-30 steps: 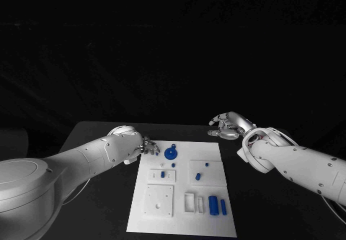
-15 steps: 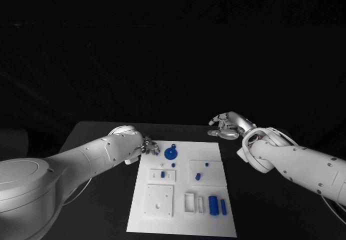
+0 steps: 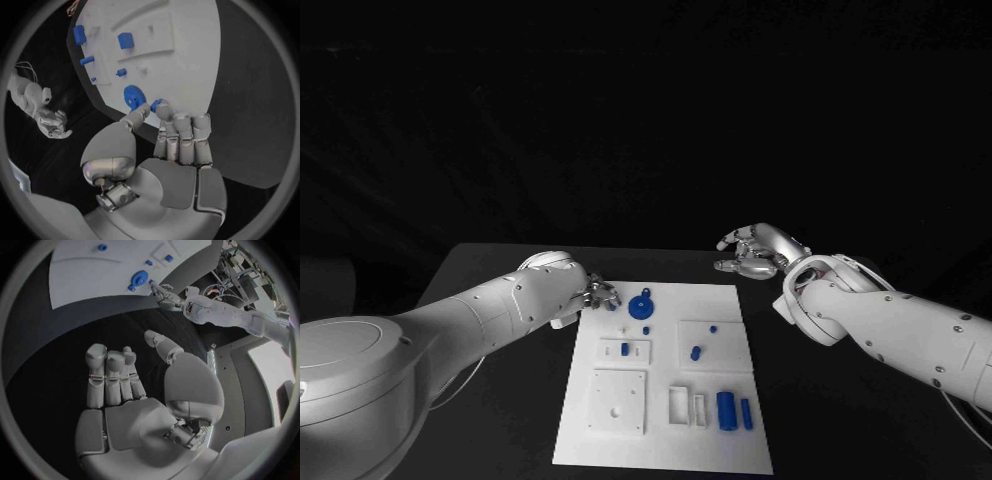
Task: Assemble the parts on the task board
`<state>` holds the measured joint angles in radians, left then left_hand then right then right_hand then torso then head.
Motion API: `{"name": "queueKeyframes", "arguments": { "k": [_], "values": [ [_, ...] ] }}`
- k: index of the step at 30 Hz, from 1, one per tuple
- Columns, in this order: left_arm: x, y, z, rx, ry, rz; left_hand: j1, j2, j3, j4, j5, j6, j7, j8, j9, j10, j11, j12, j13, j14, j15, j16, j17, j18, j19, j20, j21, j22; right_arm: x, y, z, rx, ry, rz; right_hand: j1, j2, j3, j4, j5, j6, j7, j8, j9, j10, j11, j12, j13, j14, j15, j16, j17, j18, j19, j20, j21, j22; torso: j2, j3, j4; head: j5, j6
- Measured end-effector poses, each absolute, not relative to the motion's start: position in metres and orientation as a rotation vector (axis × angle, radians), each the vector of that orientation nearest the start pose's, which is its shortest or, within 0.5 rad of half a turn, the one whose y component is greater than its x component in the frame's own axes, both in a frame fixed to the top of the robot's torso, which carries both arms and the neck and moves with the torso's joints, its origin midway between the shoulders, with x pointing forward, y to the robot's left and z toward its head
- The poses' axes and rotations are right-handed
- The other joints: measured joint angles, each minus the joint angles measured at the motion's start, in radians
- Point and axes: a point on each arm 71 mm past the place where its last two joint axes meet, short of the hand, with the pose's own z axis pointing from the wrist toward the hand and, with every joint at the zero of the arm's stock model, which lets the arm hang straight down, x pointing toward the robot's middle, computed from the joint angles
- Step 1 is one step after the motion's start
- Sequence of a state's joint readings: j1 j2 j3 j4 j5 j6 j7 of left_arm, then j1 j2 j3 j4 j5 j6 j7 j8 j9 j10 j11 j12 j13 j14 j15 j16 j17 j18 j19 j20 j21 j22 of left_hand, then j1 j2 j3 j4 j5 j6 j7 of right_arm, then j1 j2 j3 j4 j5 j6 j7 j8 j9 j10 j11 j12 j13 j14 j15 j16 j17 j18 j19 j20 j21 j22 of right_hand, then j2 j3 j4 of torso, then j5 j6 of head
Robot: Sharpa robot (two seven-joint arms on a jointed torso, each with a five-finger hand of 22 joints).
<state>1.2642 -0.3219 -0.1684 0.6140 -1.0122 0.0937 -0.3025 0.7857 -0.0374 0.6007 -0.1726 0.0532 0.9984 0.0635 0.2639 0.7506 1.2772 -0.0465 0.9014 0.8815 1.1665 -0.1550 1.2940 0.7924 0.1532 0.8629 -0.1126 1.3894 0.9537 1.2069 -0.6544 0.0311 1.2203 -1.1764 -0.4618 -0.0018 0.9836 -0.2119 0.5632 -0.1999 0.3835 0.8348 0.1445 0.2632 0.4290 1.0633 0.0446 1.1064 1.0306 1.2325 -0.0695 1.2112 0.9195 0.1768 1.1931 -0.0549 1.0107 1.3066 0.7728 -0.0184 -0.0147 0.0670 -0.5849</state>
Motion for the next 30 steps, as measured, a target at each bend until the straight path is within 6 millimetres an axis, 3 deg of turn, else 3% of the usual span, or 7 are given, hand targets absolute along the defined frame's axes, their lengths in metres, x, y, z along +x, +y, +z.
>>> {"name": "queueKeyframes", "arguments": {
  "k": [12,19,30],
  "values": [
    [0.6056,0.2148,-0.2448,-0.360,2.162,-0.242,0.033,0.078,0.022,-0.047,-0.003,-0.003,0.002,-0.009,-0.012,0.000,0.000,0.005,-0.008,-0.005,0.006,0.004,-0.004,-0.009,-0.004,0.004,0.000,0.006,0.5498,-0.1982,-0.1660,0.187,1.497,0.743,0.000,0.000,-0.003,0.003,0.000,0.001,0.001,0.000,0.000,0.000,0.000,0.000,-0.001,0.000,0.000,0.000,0.000,0.000,0.000,0.000,0.000,0.000,0.000,-0.0008,0.0001,-0.001,-0.002],
    [0.6060,0.2168,-0.2440,-0.371,2.165,-0.250,0.044,0.115,0.030,-0.065,0.017,-0.002,0.009,-0.018,-0.017,0.000,0.000,0.005,-0.011,-0.004,0.011,0.008,-0.005,-0.014,-0.003,0.004,0.000,0.009,0.5498,-0.1981,-0.1661,0.187,1.498,0.743,0.000,0.000,-0.003,0.003,0.000,0.003,0.003,0.000,0.000,0.000,0.000,0.000,-0.001,0.000,0.000,0.000,0.000,0.000,0.003,0.000,0.000,0.000,0.000,-0.0011,0.0012,-0.002,-0.003],
    [0.6055,0.2169,-0.2452,-0.388,2.169,-0.265,0.036,0.145,0.038,-0.102,0.058,0.005,0.003,-0.015,-0.019,-0.002,0.002,0.009,-0.015,-0.003,0.016,0.011,-0.007,-0.023,-0.004,0.004,0.001,0.013,0.5499,-0.1986,-0.1661,0.187,1.499,0.743,0.000,0.000,-0.003,0.003,0.000,0.002,0.003,0.000,0.000,0.000,0.000,0.000,-0.001,0.000,0.000,0.000,0.000,0.000,0.000,-0.004,0.000,0.000,-0.001,-0.0016,0.0022,0.000,-0.003]
  ]
}}
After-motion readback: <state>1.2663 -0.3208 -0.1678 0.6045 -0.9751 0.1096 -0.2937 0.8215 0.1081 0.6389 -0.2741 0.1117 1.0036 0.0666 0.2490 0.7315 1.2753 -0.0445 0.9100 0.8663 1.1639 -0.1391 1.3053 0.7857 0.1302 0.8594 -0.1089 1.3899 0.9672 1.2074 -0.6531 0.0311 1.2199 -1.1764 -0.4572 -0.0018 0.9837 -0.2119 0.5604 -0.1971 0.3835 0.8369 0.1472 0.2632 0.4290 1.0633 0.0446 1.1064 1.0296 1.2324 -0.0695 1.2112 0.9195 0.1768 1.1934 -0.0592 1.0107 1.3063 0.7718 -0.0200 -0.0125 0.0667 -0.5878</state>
